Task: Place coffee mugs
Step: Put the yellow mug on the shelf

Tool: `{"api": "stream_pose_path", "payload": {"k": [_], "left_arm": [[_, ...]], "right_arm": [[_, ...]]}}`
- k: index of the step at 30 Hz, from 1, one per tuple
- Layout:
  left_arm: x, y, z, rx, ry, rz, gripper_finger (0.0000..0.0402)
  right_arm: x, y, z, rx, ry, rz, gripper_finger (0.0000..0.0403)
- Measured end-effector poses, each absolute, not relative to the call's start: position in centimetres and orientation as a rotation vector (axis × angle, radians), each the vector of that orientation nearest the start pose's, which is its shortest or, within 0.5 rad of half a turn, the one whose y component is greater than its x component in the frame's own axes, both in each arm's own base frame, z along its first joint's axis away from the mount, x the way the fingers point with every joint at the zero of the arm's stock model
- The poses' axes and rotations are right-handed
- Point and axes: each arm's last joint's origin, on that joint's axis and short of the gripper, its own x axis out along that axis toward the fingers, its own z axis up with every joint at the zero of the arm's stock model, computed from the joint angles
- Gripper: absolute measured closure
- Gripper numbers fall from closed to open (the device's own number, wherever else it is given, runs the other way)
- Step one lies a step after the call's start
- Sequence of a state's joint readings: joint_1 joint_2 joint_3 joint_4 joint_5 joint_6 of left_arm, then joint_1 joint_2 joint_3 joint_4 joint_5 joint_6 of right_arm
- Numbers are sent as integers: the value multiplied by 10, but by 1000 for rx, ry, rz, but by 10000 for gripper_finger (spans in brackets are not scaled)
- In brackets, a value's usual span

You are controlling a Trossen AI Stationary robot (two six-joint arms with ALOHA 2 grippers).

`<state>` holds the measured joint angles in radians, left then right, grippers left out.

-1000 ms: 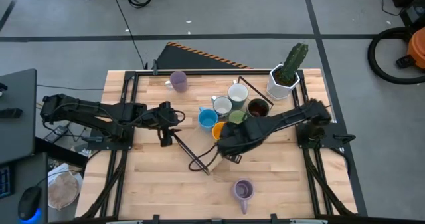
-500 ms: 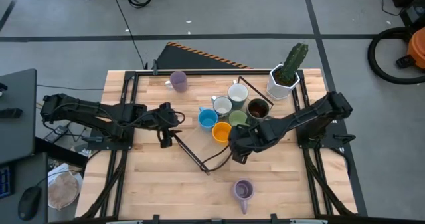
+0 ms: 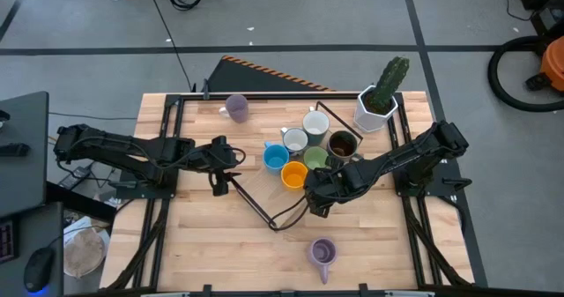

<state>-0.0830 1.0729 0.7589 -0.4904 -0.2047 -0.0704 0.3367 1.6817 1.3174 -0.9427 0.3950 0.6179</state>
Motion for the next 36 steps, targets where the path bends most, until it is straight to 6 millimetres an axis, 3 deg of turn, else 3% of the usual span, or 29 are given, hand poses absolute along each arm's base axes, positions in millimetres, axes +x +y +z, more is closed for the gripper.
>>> {"api": "stream_pose_path", "payload": {"k": [15,23,36], "left_arm": [[212,-12,248,44,791,145,230],[212,-12,248,44,792,145,230],[212,-12,248,44,791,145,230]], "right_arm": [[312,90,243,108,1119,-461,234],[313,89,226,143,1096,-452,234],[314,112,228,282,1036,-392,234]]}}
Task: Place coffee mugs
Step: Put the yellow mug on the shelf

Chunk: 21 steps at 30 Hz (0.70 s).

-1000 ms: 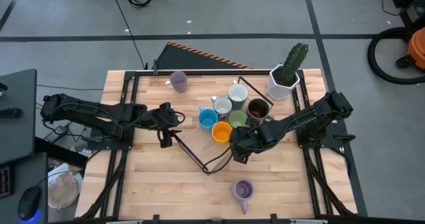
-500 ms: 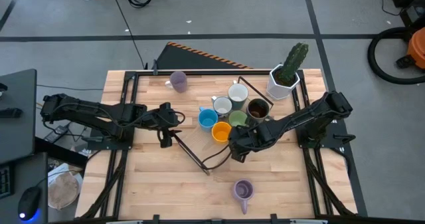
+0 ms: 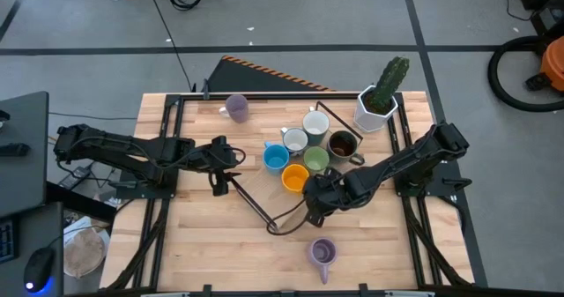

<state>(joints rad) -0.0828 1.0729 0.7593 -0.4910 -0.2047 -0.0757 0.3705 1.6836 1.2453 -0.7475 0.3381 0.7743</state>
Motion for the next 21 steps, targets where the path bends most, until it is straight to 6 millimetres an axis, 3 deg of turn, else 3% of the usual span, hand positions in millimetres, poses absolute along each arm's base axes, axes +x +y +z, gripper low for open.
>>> {"api": "stream_pose_path", "payload": {"k": [8,21], "left_arm": [[212,-12,248,44,791,145,230],[212,-12,248,43,791,145,230]], "right_arm": [[315,110,230,354,913,-545,235],[321,107,232,476,848,-581,272]]}}
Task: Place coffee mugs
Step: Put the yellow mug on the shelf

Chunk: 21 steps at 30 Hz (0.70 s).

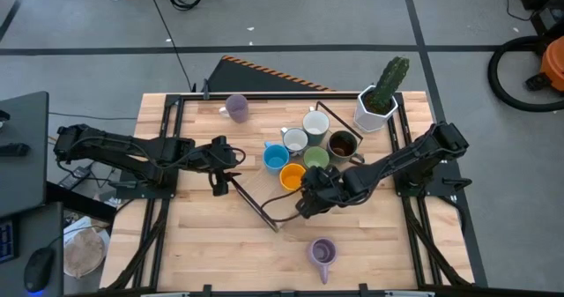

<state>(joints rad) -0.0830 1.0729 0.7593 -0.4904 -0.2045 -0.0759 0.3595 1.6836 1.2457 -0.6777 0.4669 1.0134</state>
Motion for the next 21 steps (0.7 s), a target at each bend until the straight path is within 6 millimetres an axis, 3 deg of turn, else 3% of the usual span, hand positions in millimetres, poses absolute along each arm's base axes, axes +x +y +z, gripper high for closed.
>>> {"api": "stream_pose_path", "payload": {"k": [21], "left_arm": [[212,-12,248,43,790,145,230]], "right_arm": [[323,100,232,522,841,-612,325]]}}
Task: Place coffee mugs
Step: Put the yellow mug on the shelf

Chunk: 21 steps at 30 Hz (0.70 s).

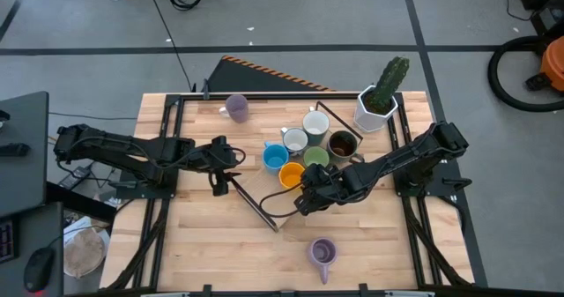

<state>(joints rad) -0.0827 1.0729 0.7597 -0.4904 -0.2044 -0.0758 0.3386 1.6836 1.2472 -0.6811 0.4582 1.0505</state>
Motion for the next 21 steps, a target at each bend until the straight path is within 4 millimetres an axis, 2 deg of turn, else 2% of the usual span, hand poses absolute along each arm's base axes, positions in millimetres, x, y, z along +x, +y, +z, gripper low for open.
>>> {"api": "stream_pose_path", "payload": {"k": [21], "left_arm": [[212,-12,248,43,787,145,230]], "right_arm": [[320,99,234,519,859,-652,326]]}}
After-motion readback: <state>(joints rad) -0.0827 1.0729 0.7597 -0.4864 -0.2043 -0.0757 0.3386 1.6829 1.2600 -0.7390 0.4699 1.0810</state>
